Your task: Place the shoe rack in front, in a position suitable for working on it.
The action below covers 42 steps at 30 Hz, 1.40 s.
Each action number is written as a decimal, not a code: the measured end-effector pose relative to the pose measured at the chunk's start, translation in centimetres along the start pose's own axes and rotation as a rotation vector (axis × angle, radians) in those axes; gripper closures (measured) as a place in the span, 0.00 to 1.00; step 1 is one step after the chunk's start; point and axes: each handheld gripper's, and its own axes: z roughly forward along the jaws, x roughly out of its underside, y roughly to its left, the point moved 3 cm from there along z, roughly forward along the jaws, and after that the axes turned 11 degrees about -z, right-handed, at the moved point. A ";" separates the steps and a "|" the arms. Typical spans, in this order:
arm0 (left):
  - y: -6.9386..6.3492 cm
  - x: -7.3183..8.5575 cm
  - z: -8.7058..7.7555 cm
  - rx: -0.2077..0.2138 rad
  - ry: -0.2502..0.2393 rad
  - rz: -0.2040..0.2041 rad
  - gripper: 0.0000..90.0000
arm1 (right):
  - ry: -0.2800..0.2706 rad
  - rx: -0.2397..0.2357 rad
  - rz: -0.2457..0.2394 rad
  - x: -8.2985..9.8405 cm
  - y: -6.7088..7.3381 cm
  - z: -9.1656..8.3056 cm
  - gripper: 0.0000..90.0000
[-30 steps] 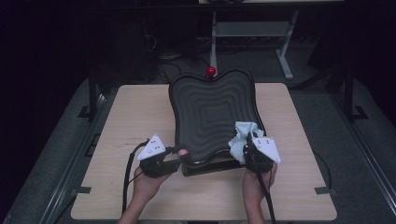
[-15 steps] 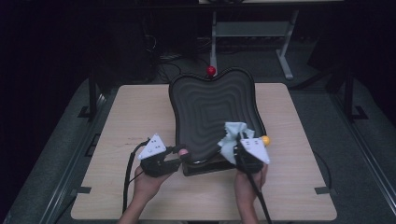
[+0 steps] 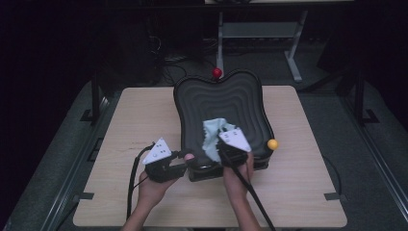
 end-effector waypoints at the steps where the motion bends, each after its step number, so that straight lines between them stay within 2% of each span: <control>1: 0.0 0.0 0.0 0.000 0.000 0.001 0.67 | -0.015 -0.055 -0.019 -0.5 1.3 0.2 0.89; 2: 0.0 0.0 0.0 0.002 0.000 0.001 0.67 | -0.023 -0.087 -0.028 -0.7 1.8 0.4 0.89; 4: 0.1 0.0 0.0 0.006 -0.001 0.000 0.67 | -0.018 -0.097 -0.063 -1.3 2.1 0.7 0.89; 5: 0.0 0.0 0.0 0.004 -0.002 0.000 0.67 | -0.012 -0.090 -0.058 -1.5 1.7 0.9 0.89; 7: 0.1 0.0 0.0 0.003 0.003 0.004 0.67 | 0.004 -0.027 -0.067 -1.7 0.3 1.4 0.89; 8: 0.1 0.0 0.0 0.003 0.001 0.004 0.67 | 0.013 -0.004 -0.053 -1.8 -0.4 1.6 0.89; 10: 0.1 0.0 0.0 0.003 0.002 0.005 0.67 | 0.019 0.008 -0.027 -2.1 -1.0 2.0 0.89; 12: 0.1 0.0 0.0 0.005 0.001 0.004 0.67 | 0.010 -0.020 -0.038 -2.5 -0.2 2.3 0.89; 15: 0.1 0.0 0.0 0.008 0.001 0.004 0.67 | -0.003 -0.105 -0.105 -3.3 2.0 2.5 0.89; 17: 0.1 0.0 0.0 0.011 0.000 0.001 0.67 | 0.004 -0.119 -0.140 -3.8 2.3 2.8 0.89; 19: 0.1 0.0 0.0 0.008 0.002 0.007 0.67 | 0.011 -0.095 -0.119 -4.1 1.4 3.2 0.89; 20: 0.1 0.0 0.0 0.008 0.002 0.006 0.67 | 0.023 -0.046 -0.115 -4.3 0.4 3.6 0.89; 23: 0.1 0.0 0.0 0.011 0.000 0.005 0.67 | 0.030 -0.037 -0.067 -4.8 -0.6 4.1 0.89; 24: 0.1 0.0 0.0 0.013 0.001 0.002 0.67 | 0.027 -0.056 -0.054 -4.9 -0.3 4.2 0.89; 25: 0.1 0.0 0.0 0.014 0.003 0.002 0.67 | 0.015 -0.098 -0.044 -5.1 0.4 4.3 0.88; 26: 0.1 0.0 0.0 0.015 -0.001 0.001 0.67 | 0.001 -0.142 -0.071 -5.3 1.6 4.4 0.88; 28: 0.2 0.0 0.0 0.017 0.003 0.002 0.67 | -0.012 -0.157 -0.122 -5.6 2.9 4.4 0.88; 29: 0.1 0.0 0.0 0.017 0.003 0.001 0.67 | -0.016 -0.154 -0.126 -5.7 3.0 4.6 0.88; 30: 0.1 0.0 0.0 0.015 0.002 0.002 0.67 | -0.020 -0.143 -0.127 -5.7 2.7 4.7 0.88; 31: 0.1 0.0 0.0 0.015 0.001 0.002 0.67 | -0.016 -0.101 -0.118 -5.7 1.8 4.9 0.88; 32: 0.1 0.0 0.0 0.015 0.002 0.003 0.67 | -0.010 -0.081 -0.107 -5.7 1.1 5.1 0.88; 34: 0.1 0.0 0.0 0.015 0.004 0.005 0.67 | 0.003 -0.043 -0.047 -5.7 -0.6 5.3 0.88; 35: 0.1 0.0 0.0 0.016 0.004 0.004 0.67 | 0.003 -0.045 -0.031 -5.8 -0.8 5.4 0.88; 36: 0.1 0.0 0.0 0.018 0.003 0.002 0.67 | 0.002 -0.051 -0.017 -5.8 -0.8 5.4 0.88; 37: 0.2 0.0 0.0 0.019 0.002 0.000 0.67 | -0.004 -0.059 -0.028 -5.8 -0.4 5.4 0.88; 39: 0.2 0.0 0.0 0.019 0.004 0.000 0.67 | -0.027 -0.114 -0.080 -5.9 1.3 5.3 0.88; 40: 0.2 0.0 0.0 0.021 0.005 0.000 0.67 | -0.028 -0.115 -0.110 -6.0 2.0 5.2 0.88; 41: 0.2 0.0 0.0 0.021 0.005 0.000 0.67 | -0.031 -0.116 -0.124 -6.0 2.3 5.2 0.88; 42: 0.1 0.0 0.0 0.020 0.005 0.000 0.67 | -0.035 -0.117 -0.115 -6.0 2.0 5.3 0.88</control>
